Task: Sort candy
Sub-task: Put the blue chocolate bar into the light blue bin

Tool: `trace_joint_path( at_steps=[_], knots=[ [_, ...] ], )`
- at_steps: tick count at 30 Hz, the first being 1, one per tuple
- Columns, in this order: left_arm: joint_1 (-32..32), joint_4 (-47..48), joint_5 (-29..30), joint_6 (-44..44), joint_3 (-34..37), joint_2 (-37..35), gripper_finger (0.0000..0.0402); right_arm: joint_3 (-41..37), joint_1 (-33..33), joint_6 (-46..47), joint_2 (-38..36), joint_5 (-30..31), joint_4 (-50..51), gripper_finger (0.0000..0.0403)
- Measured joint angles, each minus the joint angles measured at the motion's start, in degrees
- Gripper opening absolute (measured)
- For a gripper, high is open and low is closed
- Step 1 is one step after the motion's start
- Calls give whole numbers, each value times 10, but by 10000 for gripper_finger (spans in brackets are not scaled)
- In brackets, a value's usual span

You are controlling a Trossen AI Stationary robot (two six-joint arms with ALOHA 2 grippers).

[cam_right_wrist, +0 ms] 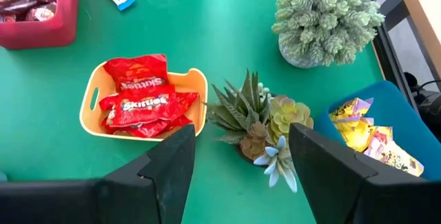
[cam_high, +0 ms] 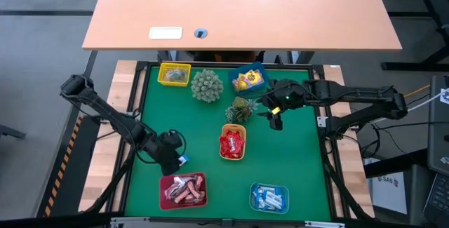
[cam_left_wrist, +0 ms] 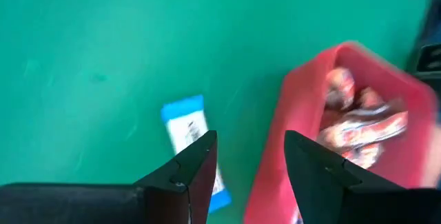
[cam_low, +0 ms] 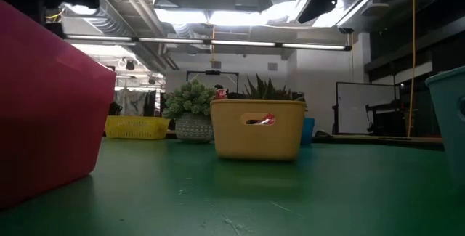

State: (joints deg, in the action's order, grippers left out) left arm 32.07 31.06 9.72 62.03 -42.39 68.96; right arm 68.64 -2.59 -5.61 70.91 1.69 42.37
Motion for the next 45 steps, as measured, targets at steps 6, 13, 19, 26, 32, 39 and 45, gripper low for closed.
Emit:
trace_joint_path(
  at_steps=[6, 13, 19, 26, 32, 39, 45],
  knots=[
    [27, 11, -4, 19, 0, 49, 156, 0, 0, 0, 0, 0, 5, 234],
    [38, 12, -4, 19, 0, 113, 156, 0, 0, 0, 0, -3, 16, 234],
    [37, 16, -1, 19, 1, 148, 156, 0, 0, 0, 0, -3, 16, 234],
    [37, 13, 4, 19, 1, 181, 156, 0, 0, 0, 0, -3, 16, 234],
    [37, 13, 11, 18, -2, 210, 156, 0, 0, 0, 0, -3, 15, 234],
    [32, 14, 41, 18, -1, 219, 156, 0, 0, 0, 0, -3, 15, 234],
    [29, 15, 46, 3, 0, 220, 156, 0, 0, 0, 0, -2, 15, 234]
  ],
)
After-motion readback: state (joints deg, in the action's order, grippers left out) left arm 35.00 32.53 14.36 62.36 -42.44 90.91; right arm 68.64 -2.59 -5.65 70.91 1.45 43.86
